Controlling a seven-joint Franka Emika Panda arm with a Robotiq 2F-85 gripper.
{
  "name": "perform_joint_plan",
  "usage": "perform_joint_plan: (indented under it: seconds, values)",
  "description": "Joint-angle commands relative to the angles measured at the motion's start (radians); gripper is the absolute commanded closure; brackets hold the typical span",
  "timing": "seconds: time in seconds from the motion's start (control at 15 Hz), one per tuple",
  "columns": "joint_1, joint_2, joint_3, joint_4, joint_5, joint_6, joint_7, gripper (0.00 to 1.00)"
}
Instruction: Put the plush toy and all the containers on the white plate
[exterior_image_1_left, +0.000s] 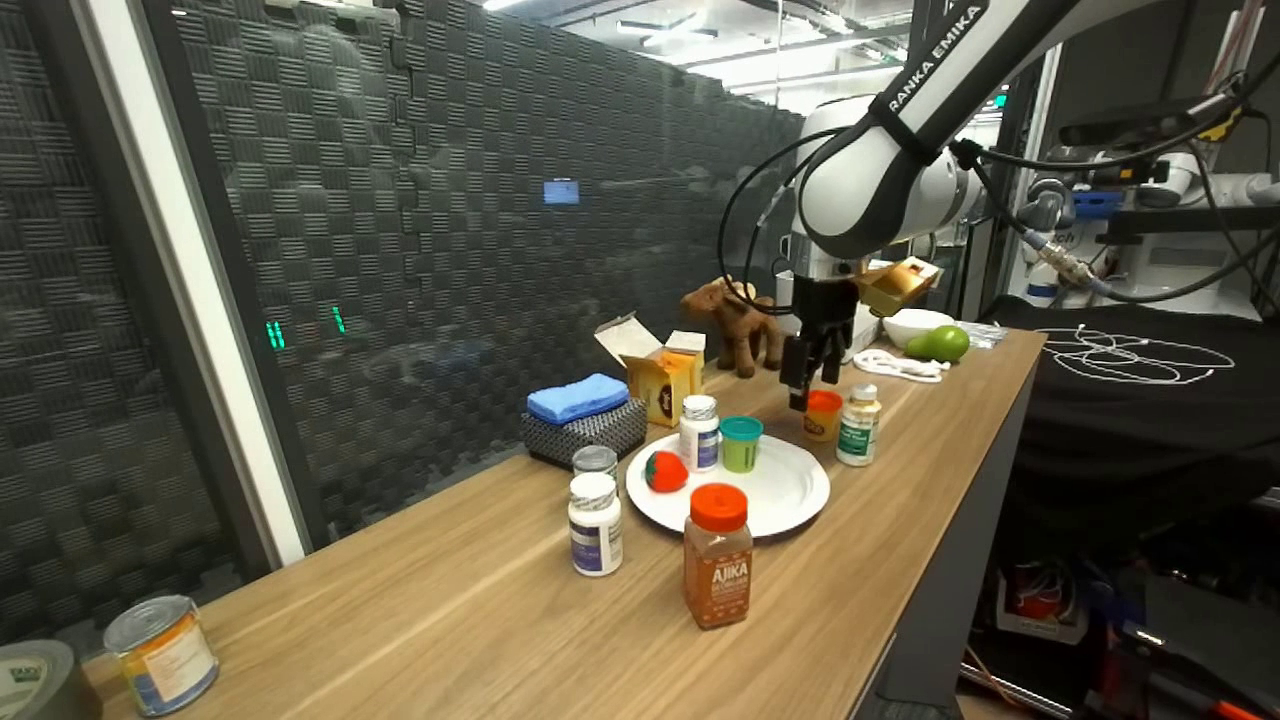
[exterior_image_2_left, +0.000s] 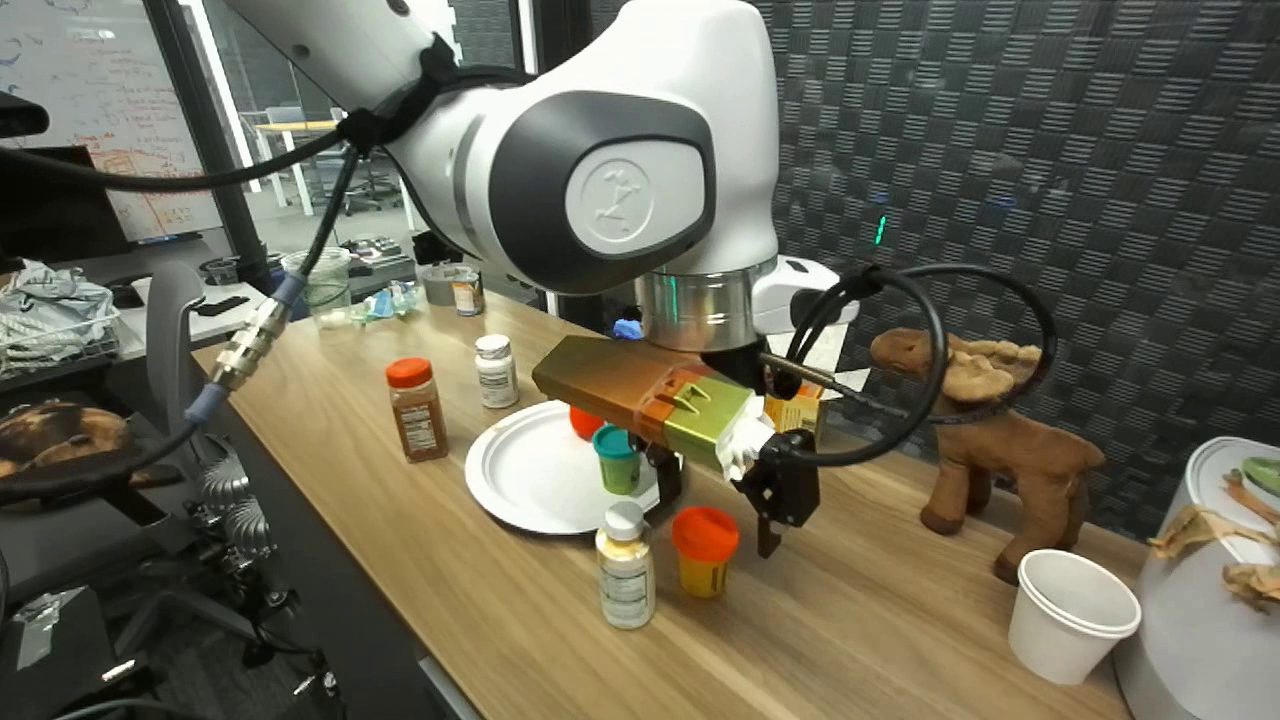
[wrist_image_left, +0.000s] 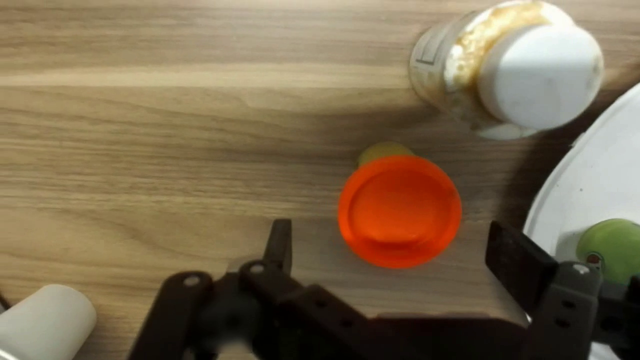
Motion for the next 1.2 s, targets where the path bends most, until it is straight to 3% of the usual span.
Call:
perform_joint_plan:
  seconds: [0.0, 0.07, 0.2, 0.53, 1.13]
  values:
    - [-0.006, 0.003, -0.008, 0.023, -0.034, -0.036, 0.017, 0.03]
    - [-0.008, 0.002, -0.008, 0.022, -0.032, -0.040, 0.014, 0.26]
    - [-0.012, 0.004, -0.005, 0.025, -0.023, -0.044, 0.009, 0.30]
    - [-0.014, 0.010, 0.000, 0.033, -0.011, -0.048, 0.011, 0.69]
    - [0.028, -0.064, -0.004, 0.001, -0.044, -0.039, 0.126, 0.71]
